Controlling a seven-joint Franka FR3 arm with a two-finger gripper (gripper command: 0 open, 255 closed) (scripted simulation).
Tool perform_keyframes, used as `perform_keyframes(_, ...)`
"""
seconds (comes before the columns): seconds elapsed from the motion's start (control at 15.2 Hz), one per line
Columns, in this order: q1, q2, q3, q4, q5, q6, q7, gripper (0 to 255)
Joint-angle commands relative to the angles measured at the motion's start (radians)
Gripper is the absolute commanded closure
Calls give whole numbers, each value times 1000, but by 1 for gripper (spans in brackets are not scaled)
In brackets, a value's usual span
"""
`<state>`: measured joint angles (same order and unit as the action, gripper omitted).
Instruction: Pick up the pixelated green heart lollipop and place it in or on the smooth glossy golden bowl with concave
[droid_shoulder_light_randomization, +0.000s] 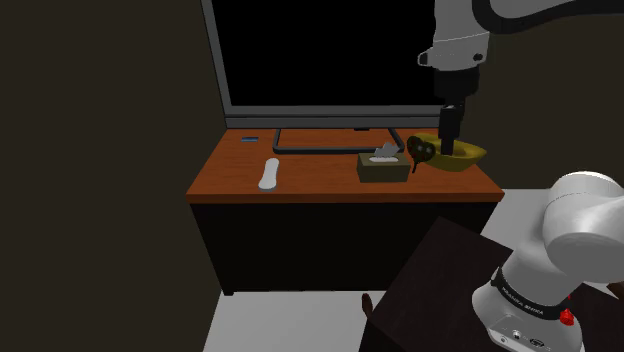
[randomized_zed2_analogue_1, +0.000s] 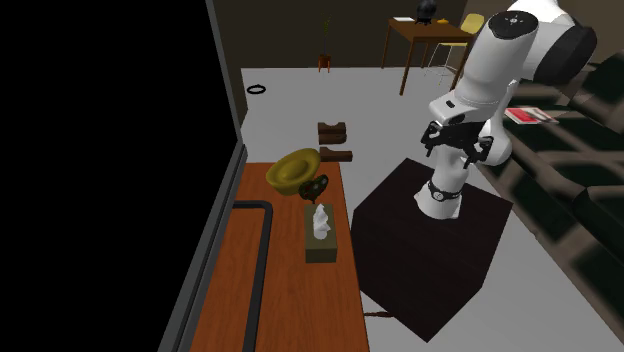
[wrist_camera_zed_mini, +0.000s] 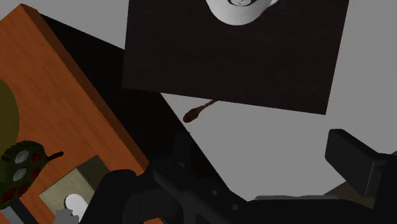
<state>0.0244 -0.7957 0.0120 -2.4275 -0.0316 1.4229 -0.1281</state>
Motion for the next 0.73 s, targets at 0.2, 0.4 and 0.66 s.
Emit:
perform_keyframes(0.2, -33, 70, -43, 0, -38, 68, -16, 0)
perform_keyframes(0.4, -65, 147, -86, 9, -71, 135, -31, 0)
perform_keyframes(0.66, -105, 260, -142, 38, -106, 219, -49, 0)
